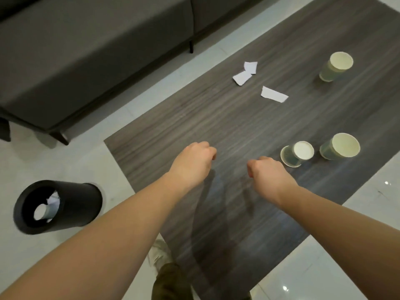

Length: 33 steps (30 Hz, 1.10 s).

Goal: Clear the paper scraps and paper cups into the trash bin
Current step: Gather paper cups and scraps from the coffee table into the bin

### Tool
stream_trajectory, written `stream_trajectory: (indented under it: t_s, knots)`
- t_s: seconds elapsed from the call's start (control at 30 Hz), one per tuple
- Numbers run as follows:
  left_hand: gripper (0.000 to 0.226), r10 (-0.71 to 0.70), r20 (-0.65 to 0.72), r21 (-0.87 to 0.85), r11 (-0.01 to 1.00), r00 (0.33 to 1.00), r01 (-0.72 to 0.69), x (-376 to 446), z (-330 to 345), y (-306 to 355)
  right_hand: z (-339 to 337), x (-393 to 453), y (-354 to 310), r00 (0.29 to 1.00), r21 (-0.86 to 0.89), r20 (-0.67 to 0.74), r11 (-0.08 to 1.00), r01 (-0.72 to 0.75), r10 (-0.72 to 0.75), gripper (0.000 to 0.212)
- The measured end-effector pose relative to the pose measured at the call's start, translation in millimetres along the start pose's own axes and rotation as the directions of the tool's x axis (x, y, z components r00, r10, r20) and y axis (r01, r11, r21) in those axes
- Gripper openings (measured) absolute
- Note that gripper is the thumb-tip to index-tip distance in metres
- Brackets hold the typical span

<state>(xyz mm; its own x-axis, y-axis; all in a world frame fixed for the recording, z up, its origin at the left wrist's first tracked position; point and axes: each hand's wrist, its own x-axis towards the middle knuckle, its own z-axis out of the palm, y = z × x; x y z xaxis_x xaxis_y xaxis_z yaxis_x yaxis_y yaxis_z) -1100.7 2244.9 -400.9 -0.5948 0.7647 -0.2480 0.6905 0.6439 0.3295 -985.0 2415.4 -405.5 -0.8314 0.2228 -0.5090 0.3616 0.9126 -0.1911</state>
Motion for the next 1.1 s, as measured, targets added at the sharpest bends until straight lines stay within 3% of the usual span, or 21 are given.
stream_trajectory:
  t_s: [0.37,1.1]
  knots:
    - [0.02,-0.055,-0.035,-0.034,0.998,0.998,0.053,-61.0,-41.2,-63.0,-31.9,5.3,-106.5,0.994,-0.026,-0.04,0.994,0.103,-0.104,0.018]
    - [0.027,-0.272,-0.071,-0.054,0.962,0.96,0.269,-218.3,-95.4,-276.3,-19.7,32.3,-375.3,0.964,-0.06,-0.054,0.965,0.257,-0.26,0.02]
